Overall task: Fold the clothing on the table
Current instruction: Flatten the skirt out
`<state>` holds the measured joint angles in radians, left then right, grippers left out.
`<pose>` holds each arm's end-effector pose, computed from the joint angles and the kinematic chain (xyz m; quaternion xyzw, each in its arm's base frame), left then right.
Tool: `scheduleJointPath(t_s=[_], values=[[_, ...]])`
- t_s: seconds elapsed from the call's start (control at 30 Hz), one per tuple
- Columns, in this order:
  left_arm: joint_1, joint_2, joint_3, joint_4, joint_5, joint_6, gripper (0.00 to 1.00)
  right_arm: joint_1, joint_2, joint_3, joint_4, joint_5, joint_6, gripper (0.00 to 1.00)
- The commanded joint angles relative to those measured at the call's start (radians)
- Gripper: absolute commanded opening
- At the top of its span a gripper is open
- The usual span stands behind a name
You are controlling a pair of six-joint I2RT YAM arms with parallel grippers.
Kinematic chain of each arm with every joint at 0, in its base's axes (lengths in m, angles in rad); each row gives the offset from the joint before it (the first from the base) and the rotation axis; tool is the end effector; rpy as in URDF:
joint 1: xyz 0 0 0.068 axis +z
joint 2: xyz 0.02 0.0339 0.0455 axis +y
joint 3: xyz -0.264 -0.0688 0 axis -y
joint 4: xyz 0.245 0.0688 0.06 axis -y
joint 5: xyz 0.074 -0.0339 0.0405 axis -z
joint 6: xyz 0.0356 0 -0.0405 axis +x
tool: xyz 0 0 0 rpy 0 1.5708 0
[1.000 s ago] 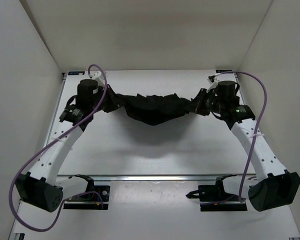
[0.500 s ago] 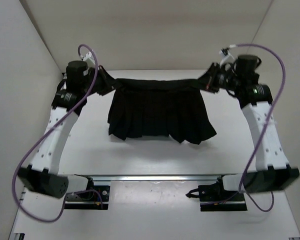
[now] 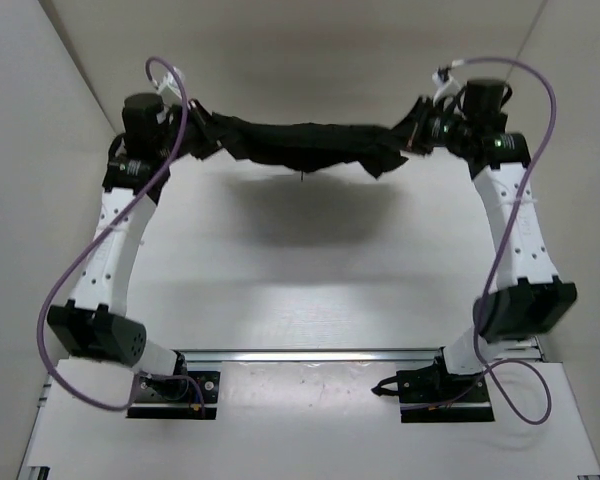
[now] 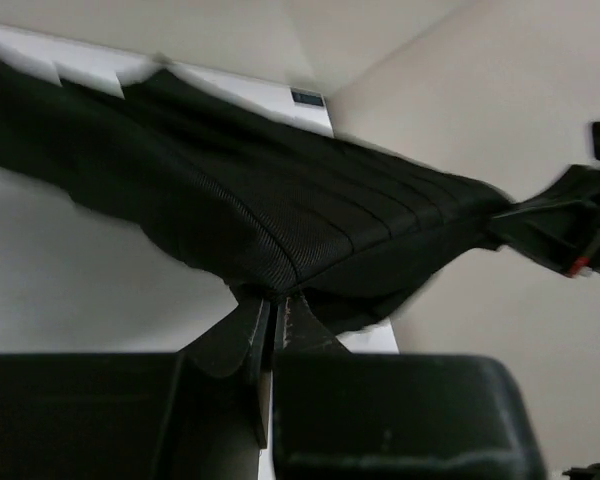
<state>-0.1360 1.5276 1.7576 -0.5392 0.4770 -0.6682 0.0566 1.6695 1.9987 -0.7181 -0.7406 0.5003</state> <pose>0.3288 -0.0615 0.4594 -0.0719 0.7937 -0.3998 0.4527 0.3493 0.0439 0.4742 -0.0264 0.7995 0.4317 0.4168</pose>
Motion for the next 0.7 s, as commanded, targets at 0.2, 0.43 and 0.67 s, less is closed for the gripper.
scheduleJointPath(t_s=[0.2,0.43,0.67], values=[[-0.045,-0.464,-0.954,0.084,-0.063,-0.062,0.27,0.077,-0.523,-1.062,0.232,0.159,0.030,0.12],[-0.097,-0.586,-1.265,0.042,-0.081,-0.041,0.62,0.095,-0.634,-1.313,0.189,0.251,0.024,0.53],[-0.168,-0.540,-1.255,0.071,-0.218,-0.053,0.66,0.159,-0.640,-1.388,0.163,0.391,0.116,0.54]])
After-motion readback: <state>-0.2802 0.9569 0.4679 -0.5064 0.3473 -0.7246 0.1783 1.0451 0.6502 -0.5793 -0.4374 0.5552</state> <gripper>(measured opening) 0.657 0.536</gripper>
